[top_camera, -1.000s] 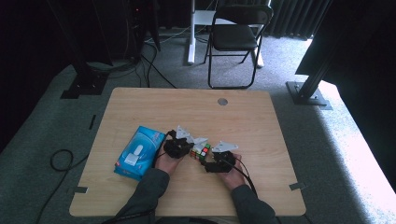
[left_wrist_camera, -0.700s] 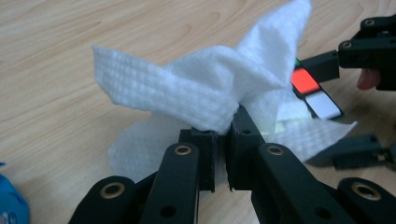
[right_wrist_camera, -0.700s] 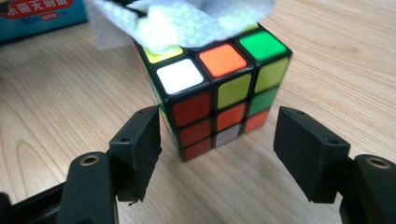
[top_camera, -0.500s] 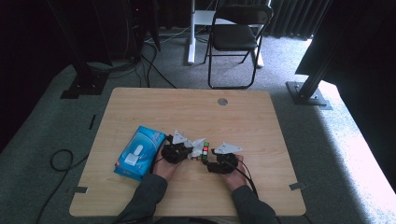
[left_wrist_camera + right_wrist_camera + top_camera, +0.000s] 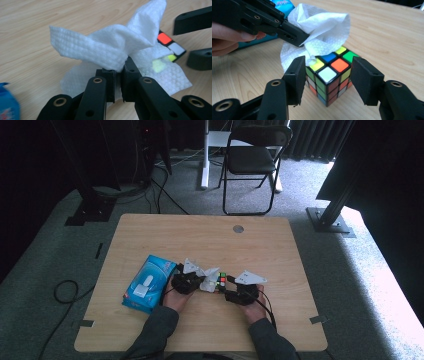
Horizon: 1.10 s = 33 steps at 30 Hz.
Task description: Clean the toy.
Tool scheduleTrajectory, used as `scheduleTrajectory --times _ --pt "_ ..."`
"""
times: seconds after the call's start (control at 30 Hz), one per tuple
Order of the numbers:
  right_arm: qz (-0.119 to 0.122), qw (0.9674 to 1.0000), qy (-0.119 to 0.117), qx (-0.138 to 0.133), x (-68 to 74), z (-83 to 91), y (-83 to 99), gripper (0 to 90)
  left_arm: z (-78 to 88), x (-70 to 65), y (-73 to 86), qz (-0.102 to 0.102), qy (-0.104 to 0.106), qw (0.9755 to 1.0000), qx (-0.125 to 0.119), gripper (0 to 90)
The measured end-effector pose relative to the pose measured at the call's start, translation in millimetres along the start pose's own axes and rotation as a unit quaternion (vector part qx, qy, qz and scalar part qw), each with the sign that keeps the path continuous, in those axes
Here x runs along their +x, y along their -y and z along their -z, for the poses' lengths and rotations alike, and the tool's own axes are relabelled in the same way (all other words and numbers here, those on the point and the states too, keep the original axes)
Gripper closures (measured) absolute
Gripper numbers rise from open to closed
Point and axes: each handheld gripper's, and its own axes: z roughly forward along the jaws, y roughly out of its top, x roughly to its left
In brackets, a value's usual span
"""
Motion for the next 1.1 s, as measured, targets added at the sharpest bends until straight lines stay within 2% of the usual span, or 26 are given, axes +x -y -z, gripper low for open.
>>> scheduleTrajectory --times 0.1,0.27,0.43,0.63,0.73,0.87,0.97,1.1 --pt "-0.005 0.9999 0.012 0.0 -0.2 -1.8 -1.0 49.5 2.3 5.4 2.2 0.009 -0.01 0.9999 0.003 83.2" --pt "-0.021 0.9994 0.028 -0.003 -2.9 -6.0 -1.7 52.9 7.2 7.6 7.2 0.005 -0.021 0.9997 0.011 83.2" --pt "-0.044 0.9985 0.031 -0.005 -6.4 -7.7 -1.9 55.2 10.4 9.7 12.0 0.007 -0.024 0.9996 0.015 83.2" --pt "-0.067 0.9973 0.031 -0.003 -8.2 -8.7 -2.4 58.4 16.2 7.8 14.9 -0.001 -0.025 0.9995 0.021 83.2" --pt "-0.071 0.9968 0.036 -0.002 -7.6 -9.7 -3.5 58.9 17.3 5.2 16.0 -0.006 -0.027 0.9993 0.026 83.2" --pt "-0.072 0.9961 0.05 0.009 -5.7 -11.5 -7.1 59.3 17.5 -0.9 19.2 -0.023 -0.03 0.9985 0.039 83.1" --pt "-0.075 0.9955 0.055 0.012 -4.7 -12.6 -8.3 59.6 17.8 -3.1 20.6 -0.028 -0.03 0.9982 0.044 83.1" --pt "-0.082 0.9951 0.054 0.012 -5.4 -13.0 -8.3 59.5 18.1 -3.1 20.9 -0.025 -0.028 0.9981 0.048 83.1"
